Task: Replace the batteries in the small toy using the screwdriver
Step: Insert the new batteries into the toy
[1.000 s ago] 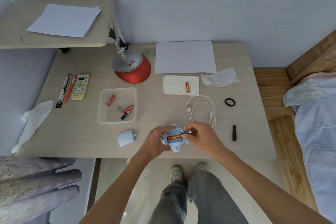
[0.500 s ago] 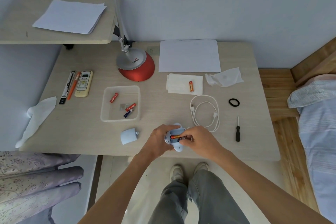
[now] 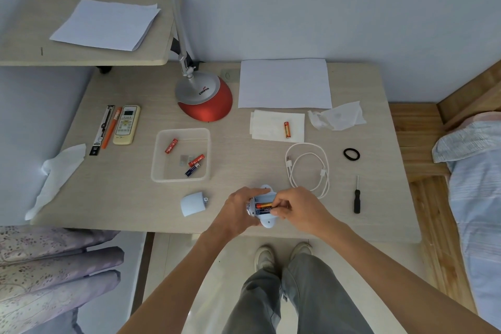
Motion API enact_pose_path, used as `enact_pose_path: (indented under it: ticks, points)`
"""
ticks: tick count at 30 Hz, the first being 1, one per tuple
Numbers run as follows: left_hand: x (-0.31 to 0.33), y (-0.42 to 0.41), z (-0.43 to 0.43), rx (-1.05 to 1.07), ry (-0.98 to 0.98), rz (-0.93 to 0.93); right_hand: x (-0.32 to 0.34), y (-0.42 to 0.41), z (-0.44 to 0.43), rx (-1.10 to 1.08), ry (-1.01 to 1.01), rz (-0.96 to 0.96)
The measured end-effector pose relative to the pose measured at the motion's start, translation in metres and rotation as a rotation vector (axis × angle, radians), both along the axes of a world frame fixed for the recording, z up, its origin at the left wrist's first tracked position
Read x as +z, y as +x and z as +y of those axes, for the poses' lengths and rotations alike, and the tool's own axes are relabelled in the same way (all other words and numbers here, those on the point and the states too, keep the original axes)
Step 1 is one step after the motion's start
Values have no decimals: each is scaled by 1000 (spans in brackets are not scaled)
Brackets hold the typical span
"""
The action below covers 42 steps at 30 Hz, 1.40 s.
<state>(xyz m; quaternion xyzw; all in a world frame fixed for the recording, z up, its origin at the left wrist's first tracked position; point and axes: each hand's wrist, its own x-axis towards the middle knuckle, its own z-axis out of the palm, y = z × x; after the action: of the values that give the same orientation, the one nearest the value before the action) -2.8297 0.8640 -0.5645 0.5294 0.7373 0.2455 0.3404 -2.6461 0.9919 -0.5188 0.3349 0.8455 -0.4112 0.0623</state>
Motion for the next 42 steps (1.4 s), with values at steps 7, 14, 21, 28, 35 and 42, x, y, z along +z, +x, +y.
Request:
enact_pose_path:
  ticks: [7,14,21,28,35,42]
  points:
    - [-1,1,-1,14,1,-8,-7,-5,-1,-64,61,-5]
    - [-1,0,-1,13,0,-11,-10,-8,-5,-183,49,-24]
    - [-2,2,0,24,-10,-13,-8,-16,-13,-240,71,-43]
    - [-5,-3,0,-26,4,13,-5,4,-10,-262,84,59]
    - [-12,-3,-3,-51,55,27,-5,9,-8,98,281,-174]
    - [-11,0,-7,-138,83,100,-9,-15,-22,-25,302,-259]
